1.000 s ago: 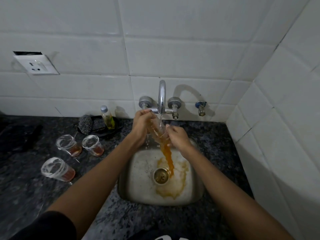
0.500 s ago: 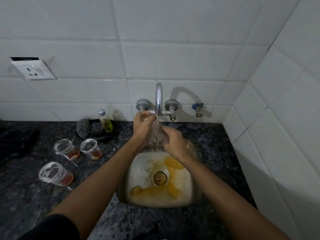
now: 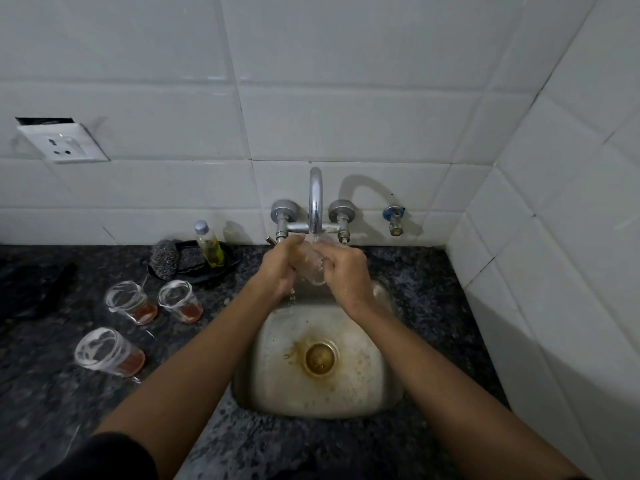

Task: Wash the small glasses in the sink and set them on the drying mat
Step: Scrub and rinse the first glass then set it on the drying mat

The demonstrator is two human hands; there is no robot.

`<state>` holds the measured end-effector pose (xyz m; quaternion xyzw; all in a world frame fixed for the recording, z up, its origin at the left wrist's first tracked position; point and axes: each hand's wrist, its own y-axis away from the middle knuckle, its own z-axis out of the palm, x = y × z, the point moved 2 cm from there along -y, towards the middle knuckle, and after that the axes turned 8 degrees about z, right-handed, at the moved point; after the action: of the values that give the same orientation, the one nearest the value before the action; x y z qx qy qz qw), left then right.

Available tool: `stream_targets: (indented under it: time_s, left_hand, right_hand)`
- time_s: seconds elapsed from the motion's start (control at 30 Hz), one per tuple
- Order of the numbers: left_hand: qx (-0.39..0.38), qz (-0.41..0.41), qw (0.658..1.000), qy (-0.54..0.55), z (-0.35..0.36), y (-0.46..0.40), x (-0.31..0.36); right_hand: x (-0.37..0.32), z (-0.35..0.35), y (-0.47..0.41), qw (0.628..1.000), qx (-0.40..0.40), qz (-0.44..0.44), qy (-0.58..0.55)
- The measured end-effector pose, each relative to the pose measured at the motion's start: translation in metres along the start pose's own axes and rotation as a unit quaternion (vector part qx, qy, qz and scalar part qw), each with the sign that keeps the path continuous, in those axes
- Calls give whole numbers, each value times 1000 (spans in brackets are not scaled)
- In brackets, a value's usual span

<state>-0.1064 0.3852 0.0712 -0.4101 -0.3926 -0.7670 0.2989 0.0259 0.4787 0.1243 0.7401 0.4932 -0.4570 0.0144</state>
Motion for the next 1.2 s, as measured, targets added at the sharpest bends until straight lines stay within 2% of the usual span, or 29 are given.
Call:
stream_targets:
  time_s: [0.07, 0.1, 0.17, 0.23, 0.27, 0.33, 0.4, 0.5, 0.57, 0.63, 0.7, 0.73, 0.83, 0.9, 1.03, 1.13, 1.17, 1.2]
  left_hand:
    - [-20, 19, 999, 17, 5, 10, 2]
    - [-41, 12, 999, 18, 8, 14, 2]
    - [-80, -6, 997, 19, 10, 15, -2]
    - [-81, -15, 997, -11, 13, 17, 1]
    - [-68, -8, 997, -21, 12, 15, 3]
    - [-36, 15, 999, -21, 11, 13, 5]
    - [-48, 28, 998, -2, 13, 14, 5]
    - [-81, 0, 997, -4, 19, 19, 7]
    - [-62, -14, 998, -19, 19, 15, 8]
    - [-29, 2, 999, -39, 12, 8, 6]
    - [-50, 18, 998, -28, 13, 12, 7]
    - [-58, 14, 998, -17, 14, 13, 4]
    - [-89, -11, 996, -6, 17, 15, 6]
    - [-66, -11, 998, -21, 15, 11, 9]
    - [-39, 9, 999, -1, 10, 14, 9]
    - [-80, -8, 997, 17, 16, 18, 10]
    - [-77, -4, 997, 5, 17, 18, 12]
    - [-66, 4, 998, -8, 17, 17, 13]
  right_hand:
    - [5, 5, -1, 994, 0, 102, -32]
    - [6, 6, -2, 993, -2, 115, -25]
    - [2, 3, -2, 998, -7, 58, 9]
    - [-6, -2, 1, 999, -12, -29, 38]
    - [-6, -3, 2, 999, -13, -37, 33]
    - [-3, -4, -2, 999, -4, 38, -2]
    - [2, -2, -7, 995, 5, 95, -14]
    - [-5, -4, -8, 999, -10, 4, 42]
    - [-8, -4, -5, 997, -21, -50, 58]
    - [-7, -2, -4, 999, -11, -2, 36]
    - [-4, 1, -9, 996, -2, 82, 16]
    - [-4, 2, -11, 996, -2, 90, 17]
    - [-12, -1, -9, 998, -17, -9, 62]
    - [-14, -2, -6, 997, -20, -39, 66]
    - [-5, 1, -12, 994, 1, 104, 13]
    - [-10, 1, -10, 998, -24, 3, 65]
    - [-11, 0, -7, 996, -29, -35, 72]
    - [-10, 1, -5, 997, -28, -35, 65]
